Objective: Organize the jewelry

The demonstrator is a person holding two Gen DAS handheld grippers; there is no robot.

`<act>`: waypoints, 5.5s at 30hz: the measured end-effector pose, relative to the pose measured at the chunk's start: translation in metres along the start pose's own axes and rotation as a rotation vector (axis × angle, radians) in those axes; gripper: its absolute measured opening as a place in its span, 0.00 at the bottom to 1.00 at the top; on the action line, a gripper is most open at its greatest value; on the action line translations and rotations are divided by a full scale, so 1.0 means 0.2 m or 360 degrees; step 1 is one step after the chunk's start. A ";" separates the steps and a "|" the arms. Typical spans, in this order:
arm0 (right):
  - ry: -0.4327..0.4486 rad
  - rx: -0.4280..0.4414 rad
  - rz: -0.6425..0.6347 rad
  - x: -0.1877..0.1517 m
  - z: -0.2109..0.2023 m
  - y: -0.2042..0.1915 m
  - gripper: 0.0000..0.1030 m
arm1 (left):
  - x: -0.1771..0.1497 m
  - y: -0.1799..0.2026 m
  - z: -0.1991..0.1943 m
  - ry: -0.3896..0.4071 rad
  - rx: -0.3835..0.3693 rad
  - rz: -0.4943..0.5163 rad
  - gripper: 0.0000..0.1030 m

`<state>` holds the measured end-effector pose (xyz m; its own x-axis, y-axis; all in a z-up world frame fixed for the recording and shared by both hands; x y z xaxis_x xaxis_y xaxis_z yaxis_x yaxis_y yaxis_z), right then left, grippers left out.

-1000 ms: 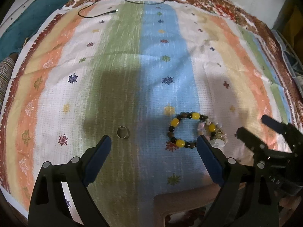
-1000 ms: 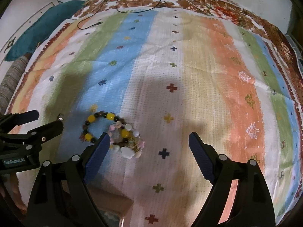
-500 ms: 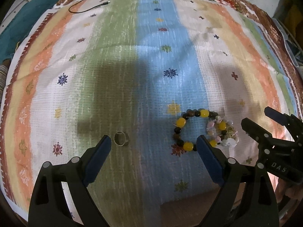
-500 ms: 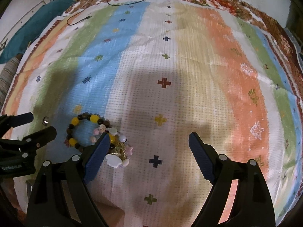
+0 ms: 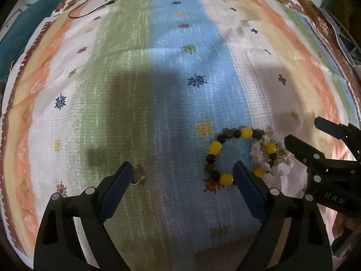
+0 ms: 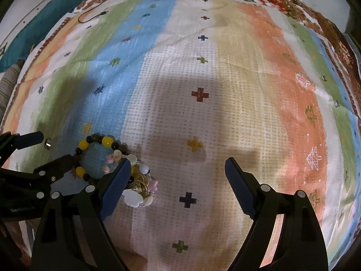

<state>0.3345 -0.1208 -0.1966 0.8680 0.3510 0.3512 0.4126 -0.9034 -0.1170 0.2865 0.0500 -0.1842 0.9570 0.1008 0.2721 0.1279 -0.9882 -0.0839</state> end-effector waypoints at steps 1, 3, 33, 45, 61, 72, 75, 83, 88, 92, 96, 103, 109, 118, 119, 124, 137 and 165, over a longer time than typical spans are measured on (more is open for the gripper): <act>-0.0003 -0.0001 -0.0002 0.00 0.00 0.00 0.83 | 0.00 0.00 0.00 -0.0002 -0.0001 -0.0001 0.85; -0.0015 -0.0012 -0.0006 0.00 0.02 0.00 0.83 | 0.00 0.00 0.01 -0.0009 -0.0002 -0.0004 0.85; -0.0041 -0.0021 0.0080 0.01 0.06 0.07 0.28 | 0.01 0.02 0.04 -0.0011 0.0023 0.0063 0.08; -0.0028 0.0051 0.0111 0.02 0.03 0.08 0.11 | 0.02 0.00 -0.03 0.0046 0.0036 0.0035 0.00; 0.0028 0.0055 0.0062 0.03 -0.07 0.03 0.11 | 0.03 -0.02 -0.10 0.0077 -0.0013 0.0000 0.00; 0.0047 0.0054 0.0044 0.04 -0.10 0.02 0.11 | 0.01 -0.03 -0.06 0.0025 -0.0014 -0.0024 0.31; 0.0040 0.0048 0.0043 0.04 -0.09 0.02 0.11 | 0.01 -0.04 -0.04 0.0009 -0.0012 -0.0034 0.32; 0.0017 0.0040 0.0038 0.03 -0.06 0.02 0.11 | 0.01 -0.03 0.00 -0.0022 -0.0033 -0.0029 0.37; 0.0015 0.0039 0.0035 0.03 -0.05 0.02 0.11 | 0.00 0.00 0.04 -0.0035 0.0005 0.0008 0.37; 0.0012 0.0025 0.0016 0.03 -0.05 0.01 0.11 | 0.02 0.04 0.06 -0.0027 0.0035 0.0045 0.36; 0.0029 0.0015 -0.0013 0.03 -0.07 -0.01 0.11 | 0.01 0.06 0.07 -0.0019 0.0084 0.0104 0.10; 0.0074 0.0010 -0.0065 0.02 -0.15 -0.05 0.11 | 0.01 0.03 0.00 0.0035 0.0065 0.0083 0.09; 0.0114 0.0003 -0.0087 0.00 -0.23 -0.08 0.11 | 0.02 0.00 -0.15 0.0107 -0.0033 0.0011 0.09; 0.0190 0.0062 -0.0104 -0.03 -0.36 -0.15 0.11 | -0.02 0.00 -0.42 0.0273 -0.0063 0.0005 0.09; 0.0202 0.0071 -0.0110 -0.03 -0.38 -0.16 0.11 | -0.03 0.00 -0.44 0.0287 -0.0058 0.0009 0.09; 0.0240 0.0094 -0.0137 -0.05 -0.44 -0.20 0.11 | -0.06 -0.02 -0.54 0.0350 -0.0041 0.0014 0.09; 0.0333 0.0155 -0.0146 -0.12 -0.61 -0.23 0.11 | -0.14 -0.05 -0.71 0.0444 -0.0111 -0.0031 0.09; 0.0475 0.0238 -0.0208 -0.37 -0.88 -0.31 0.11 | -0.49 0.02 -1.07 0.0653 -0.0230 0.0012 0.09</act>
<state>0.1964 -0.1349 -0.0512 0.6952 0.3540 0.6256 0.5700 -0.8017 -0.1798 0.1381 0.0121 -0.0066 0.7712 0.0684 0.6329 0.0558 -0.9976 0.0399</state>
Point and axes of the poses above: each gripper's, at about its wrist camera, not at the fingertips, and z roughly the way its jaws point, y to its right, x to its top, the point moved 2 cm from there along z, roughly the way its jaws point, and after that the axes turned 8 degrees about x, right-handed, at the moved point
